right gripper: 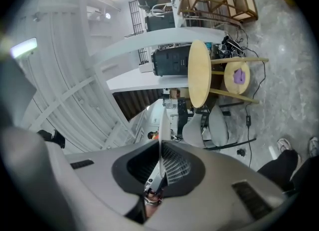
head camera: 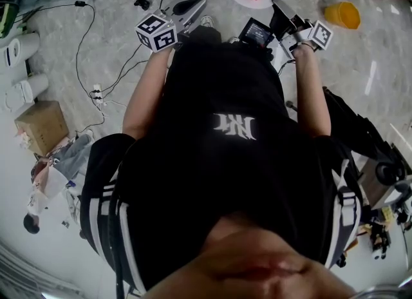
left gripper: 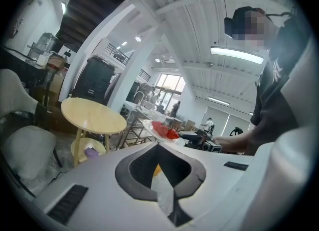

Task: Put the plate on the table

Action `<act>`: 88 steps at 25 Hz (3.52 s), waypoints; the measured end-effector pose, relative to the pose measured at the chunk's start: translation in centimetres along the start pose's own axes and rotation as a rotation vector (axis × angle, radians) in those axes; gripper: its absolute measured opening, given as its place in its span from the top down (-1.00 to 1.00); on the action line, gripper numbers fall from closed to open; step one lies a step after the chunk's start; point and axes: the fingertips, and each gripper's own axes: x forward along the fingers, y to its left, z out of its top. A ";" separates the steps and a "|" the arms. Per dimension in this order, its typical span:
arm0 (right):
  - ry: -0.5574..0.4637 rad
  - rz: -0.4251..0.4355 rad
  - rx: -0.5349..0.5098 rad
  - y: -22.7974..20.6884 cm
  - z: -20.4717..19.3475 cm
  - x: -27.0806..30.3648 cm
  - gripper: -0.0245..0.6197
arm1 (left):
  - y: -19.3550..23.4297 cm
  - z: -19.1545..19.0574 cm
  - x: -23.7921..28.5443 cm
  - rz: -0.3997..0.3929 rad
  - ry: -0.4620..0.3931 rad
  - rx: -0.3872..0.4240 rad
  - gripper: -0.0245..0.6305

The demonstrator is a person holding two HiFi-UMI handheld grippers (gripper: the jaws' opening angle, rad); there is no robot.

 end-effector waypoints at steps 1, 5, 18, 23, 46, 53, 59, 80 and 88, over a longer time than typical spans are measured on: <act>-0.004 0.001 -0.002 0.1 0.1 0.0 0.87 | 0.0 0.1 0.1 -0.004 0.000 0.003 0.92; -0.018 0.000 -0.007 0.1 0.2 -0.1 0.87 | 0.7 0.5 0.3 -0.014 -0.008 0.004 0.92; -0.046 -0.042 -0.028 0.5 1.9 3.8 0.87 | 5.6 2.4 0.9 -0.057 -0.013 -0.011 0.92; -0.047 -0.051 -0.039 0.5 3.5 7.1 0.87 | 9.3 4.0 1.5 -0.074 -0.010 -0.015 0.92; -0.062 -0.090 -0.077 -0.5 7.3 21.3 0.87 | 21.9 11.4 2.4 -0.147 -0.053 -0.036 0.92; -0.062 -0.073 -0.059 -1.8 10.4 22.9 0.87 | 23.8 12.0 5.0 -0.142 -0.032 -0.036 0.92; -0.059 -0.057 -0.037 -2.5 14.2 24.4 0.87 | 25.4 14.4 8.1 -0.136 -0.031 -0.023 0.92; 0.133 -0.041 0.012 -4.2 30.2 27.4 0.87 | 31.8 21.4 20.8 0.032 -0.009 -0.069 0.92; 0.127 -0.019 0.047 -5.4 34.3 28.1 0.87 | 32.7 22.9 23.7 0.051 0.011 -0.059 0.92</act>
